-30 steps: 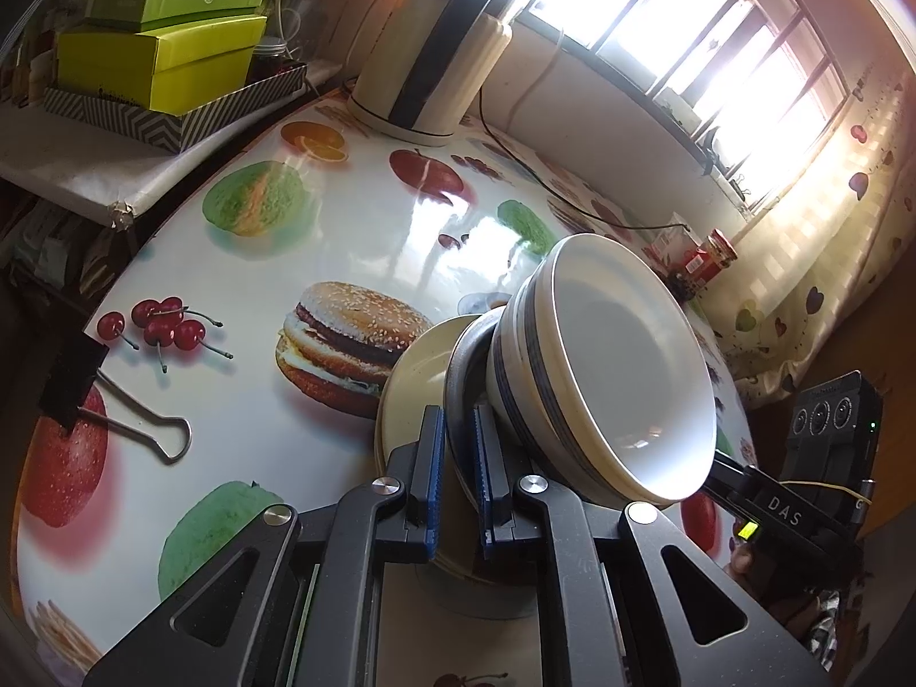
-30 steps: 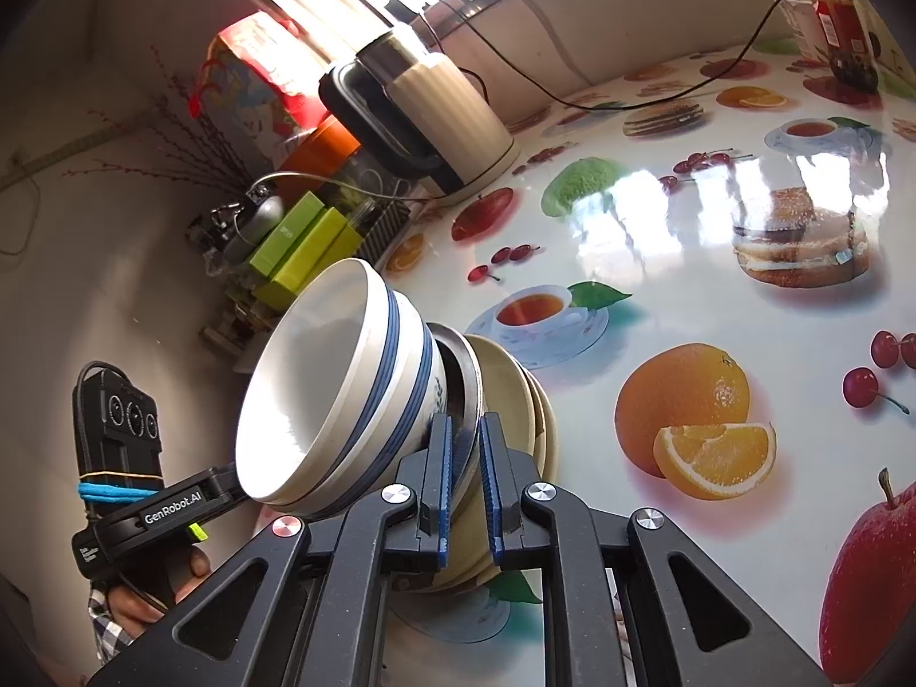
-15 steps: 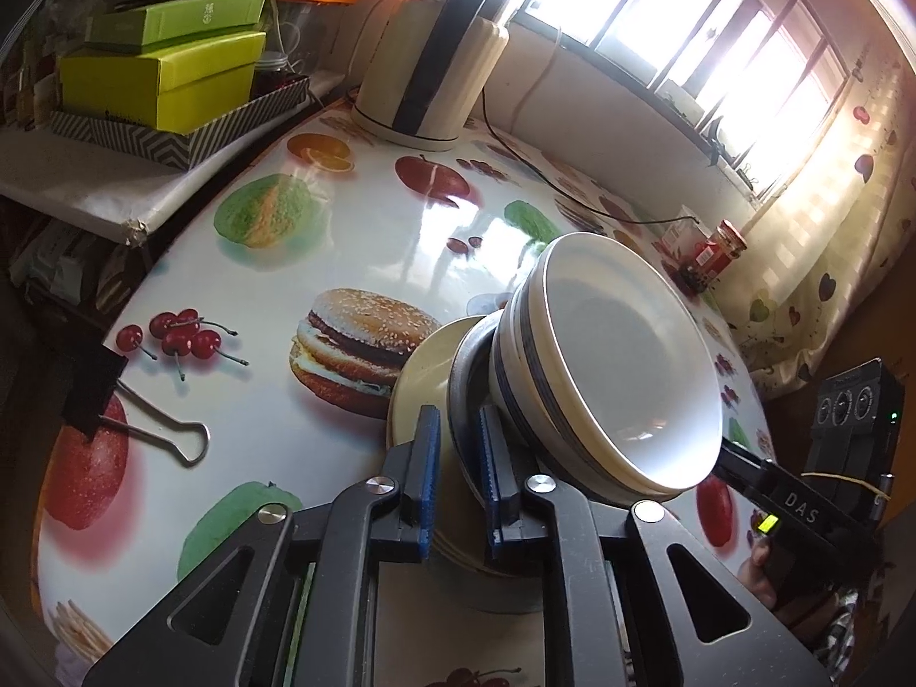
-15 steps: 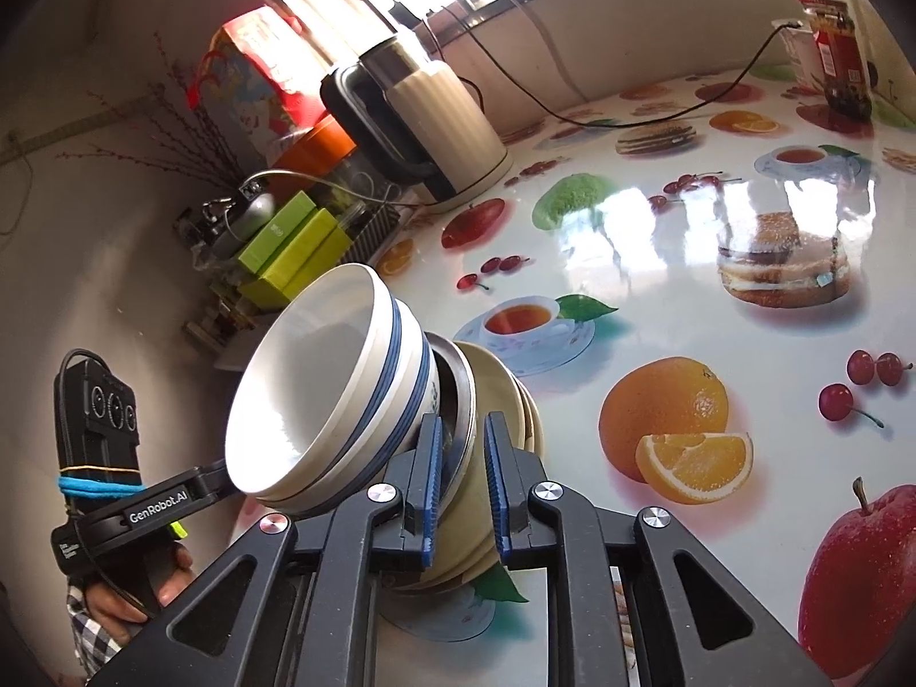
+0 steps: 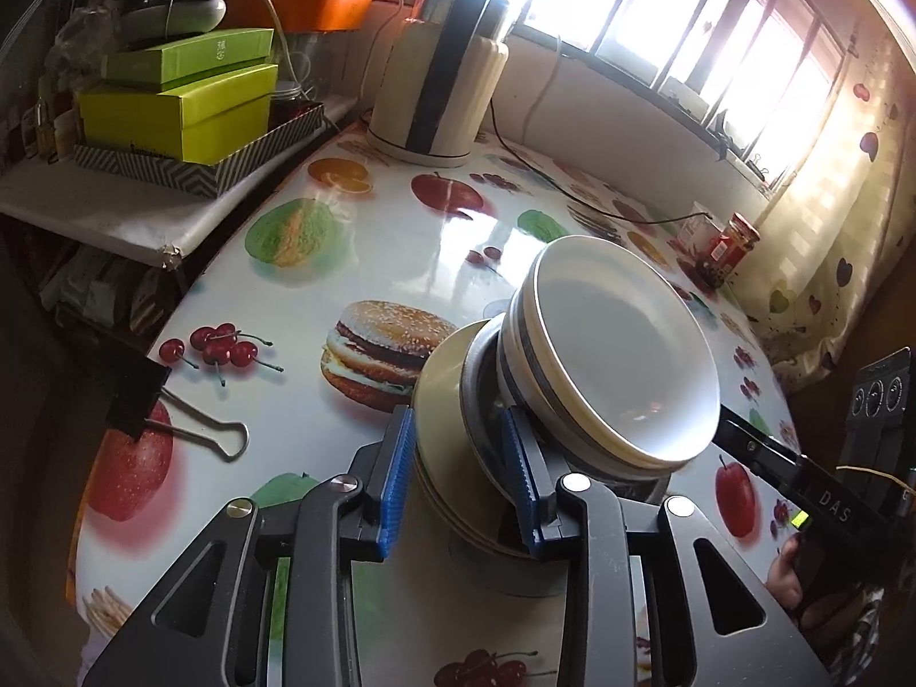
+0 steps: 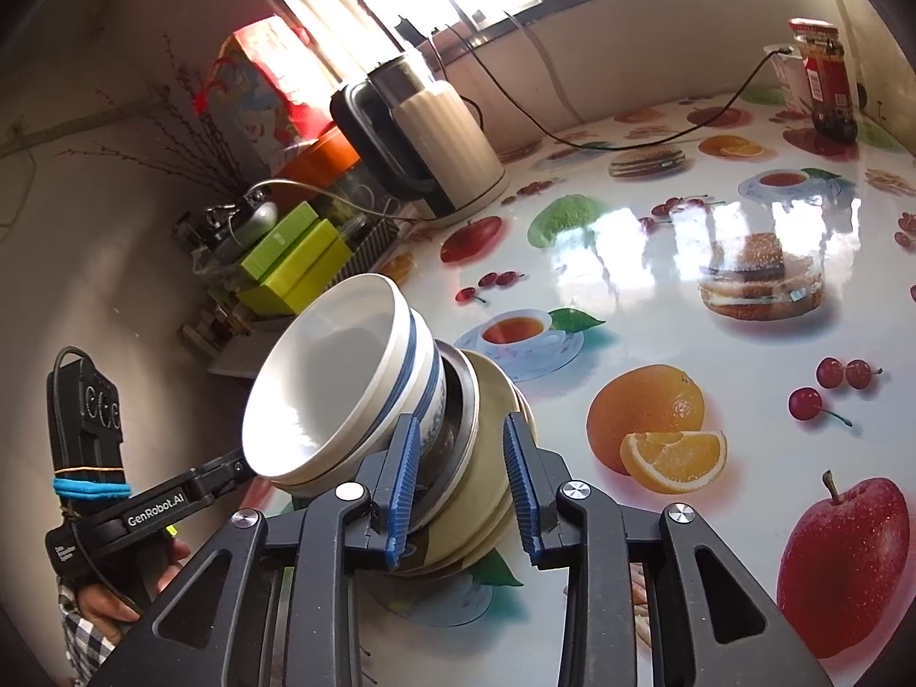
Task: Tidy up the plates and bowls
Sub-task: 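Open both tools and pull them back from the stacked dishes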
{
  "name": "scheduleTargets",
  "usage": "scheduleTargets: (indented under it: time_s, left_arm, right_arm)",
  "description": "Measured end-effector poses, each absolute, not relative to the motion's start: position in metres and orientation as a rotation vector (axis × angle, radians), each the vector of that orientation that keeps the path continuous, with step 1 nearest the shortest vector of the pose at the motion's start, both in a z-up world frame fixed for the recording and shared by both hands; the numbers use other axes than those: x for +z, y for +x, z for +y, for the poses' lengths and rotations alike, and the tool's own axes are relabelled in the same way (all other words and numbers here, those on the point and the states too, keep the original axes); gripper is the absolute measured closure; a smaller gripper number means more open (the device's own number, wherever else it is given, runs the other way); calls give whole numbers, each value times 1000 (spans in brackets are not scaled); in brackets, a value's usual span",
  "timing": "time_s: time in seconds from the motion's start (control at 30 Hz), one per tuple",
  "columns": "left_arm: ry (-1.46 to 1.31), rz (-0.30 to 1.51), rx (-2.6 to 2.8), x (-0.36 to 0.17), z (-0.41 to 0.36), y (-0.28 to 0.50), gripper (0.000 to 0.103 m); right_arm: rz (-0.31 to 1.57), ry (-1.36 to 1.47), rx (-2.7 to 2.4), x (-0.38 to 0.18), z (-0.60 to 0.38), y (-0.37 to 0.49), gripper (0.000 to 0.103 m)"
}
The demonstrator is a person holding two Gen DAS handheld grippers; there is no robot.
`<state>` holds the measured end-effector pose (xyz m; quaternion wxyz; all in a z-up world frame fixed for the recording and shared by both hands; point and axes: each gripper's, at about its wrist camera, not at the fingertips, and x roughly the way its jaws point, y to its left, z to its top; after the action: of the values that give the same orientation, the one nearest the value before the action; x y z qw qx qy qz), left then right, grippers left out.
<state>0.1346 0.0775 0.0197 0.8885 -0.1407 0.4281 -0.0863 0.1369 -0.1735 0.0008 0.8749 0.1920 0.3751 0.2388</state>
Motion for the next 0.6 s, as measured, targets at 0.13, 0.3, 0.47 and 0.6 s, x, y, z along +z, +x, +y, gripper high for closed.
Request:
scheduleTargets:
  time_s: [0.13, 0.3, 0.47, 0.6]
  left_arm:
    - [-272, 876, -168, 22, 75, 125, 62]
    - [-211, 861, -165, 24, 64, 111, 62]
    - [-158, 852, -140, 25, 53, 97, 62]
    - [-121, 828, -129, 28, 46, 84, 62]
  right_arm:
    - [765, 382, 499, 5, -173, 128, 64]
    - [744, 348, 482, 10, -172, 116, 60]
    - [728, 307, 473, 15, -169, 102, 55]
    - [723, 273, 467, 16, -168, 90, 55]
